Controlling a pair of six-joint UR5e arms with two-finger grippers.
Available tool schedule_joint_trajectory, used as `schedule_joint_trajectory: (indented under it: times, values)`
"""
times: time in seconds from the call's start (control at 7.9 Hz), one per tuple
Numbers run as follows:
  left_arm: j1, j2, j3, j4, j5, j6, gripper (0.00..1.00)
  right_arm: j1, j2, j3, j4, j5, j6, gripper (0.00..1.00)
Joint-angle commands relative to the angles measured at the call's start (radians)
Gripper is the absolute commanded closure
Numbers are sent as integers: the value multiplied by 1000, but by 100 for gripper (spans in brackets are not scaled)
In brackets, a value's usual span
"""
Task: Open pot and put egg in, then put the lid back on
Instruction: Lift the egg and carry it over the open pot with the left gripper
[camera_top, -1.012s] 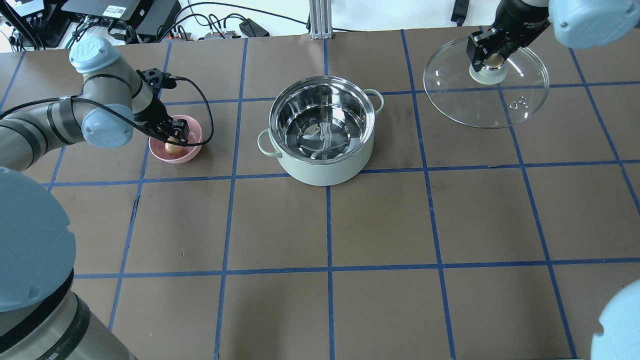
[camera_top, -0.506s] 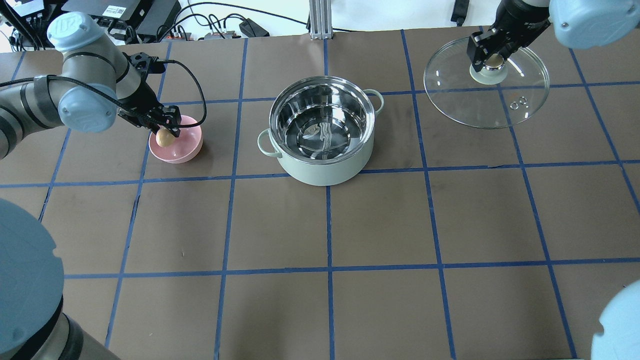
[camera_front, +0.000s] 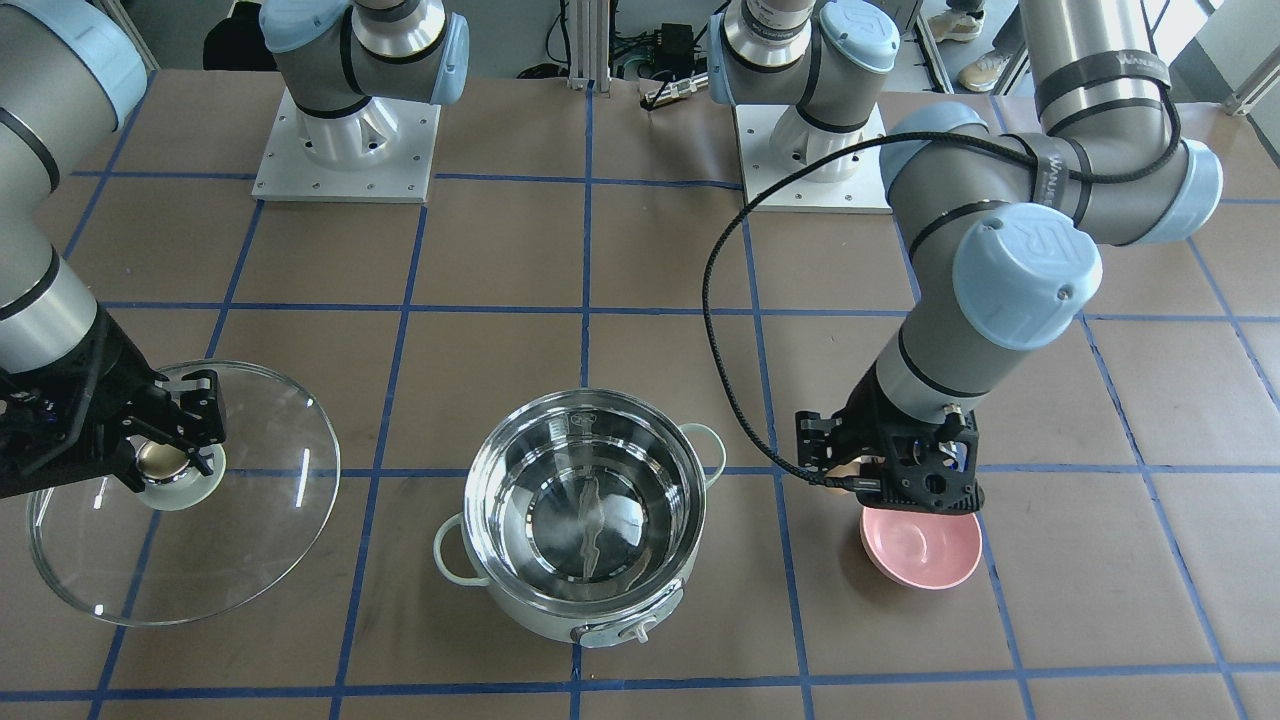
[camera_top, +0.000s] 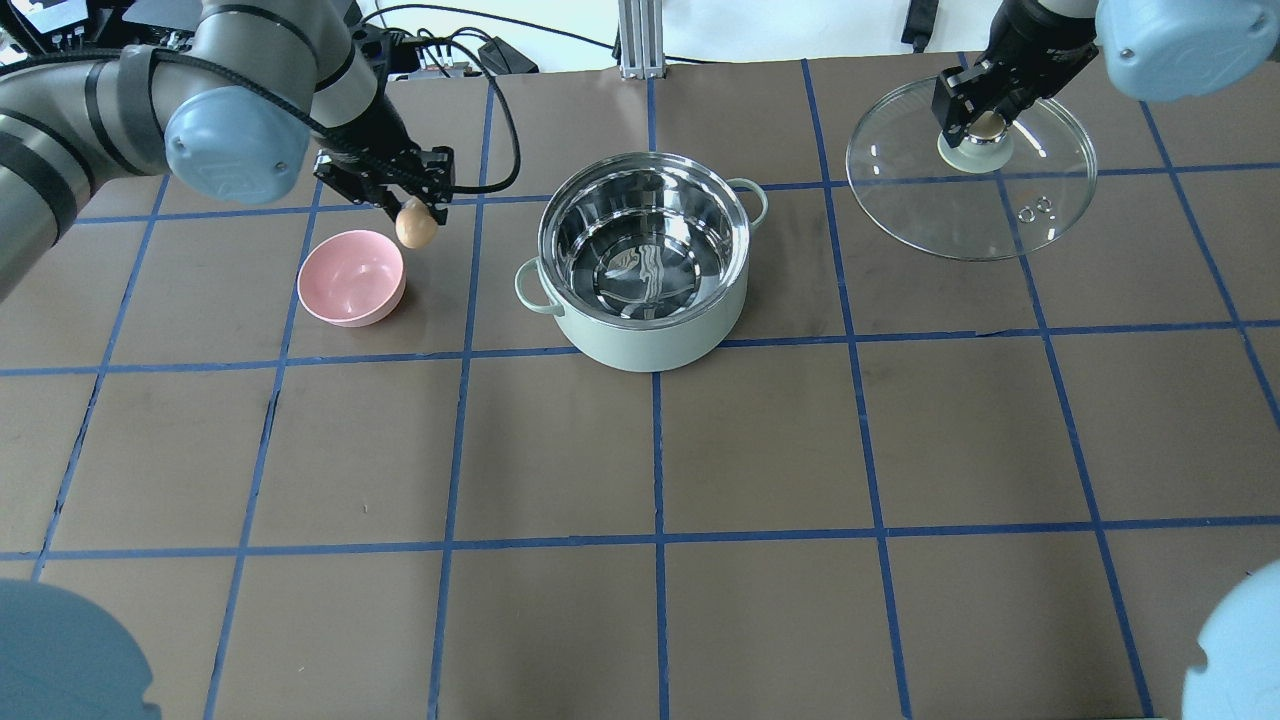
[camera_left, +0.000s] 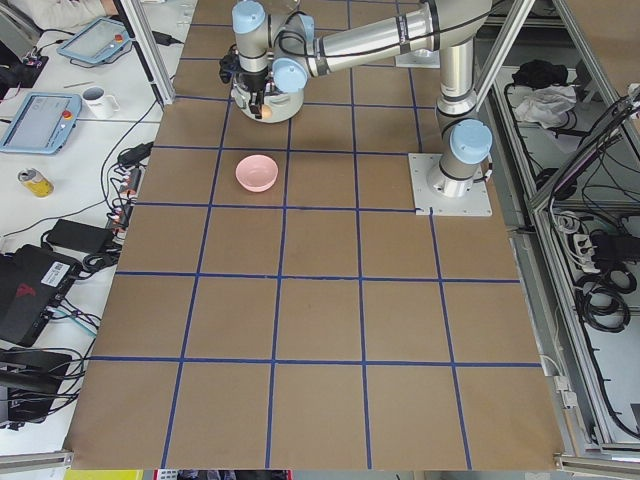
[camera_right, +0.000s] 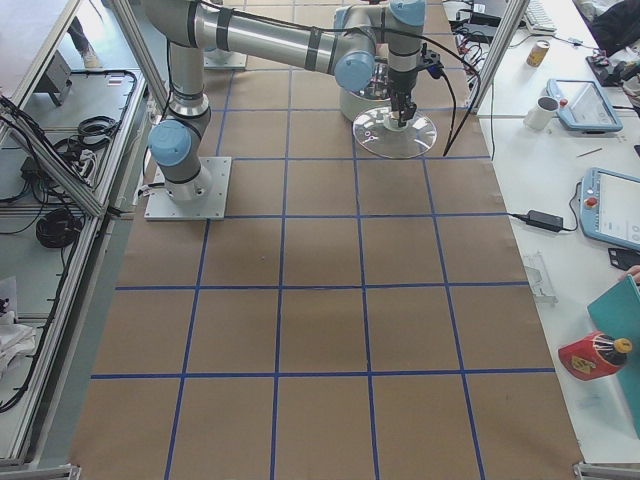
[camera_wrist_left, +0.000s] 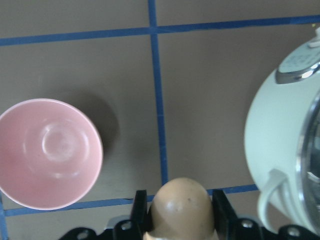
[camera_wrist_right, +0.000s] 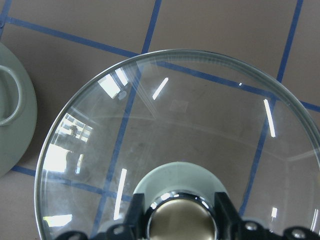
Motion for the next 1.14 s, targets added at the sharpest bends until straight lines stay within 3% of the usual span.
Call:
schedule_joint_trajectory:
  times: [0.0, 0.51, 1.01]
  values:
    - [-143, 2, 95, -46, -96, -257, 63, 0, 1, 8, -1, 0, 0, 100]
    - [-278, -107, 95, 95, -108, -412, 63, 0, 1, 14, -4, 0, 3, 100]
    - [-283, -193, 93, 181, -107, -393, 62, 0, 1, 14, -15, 0, 5, 100]
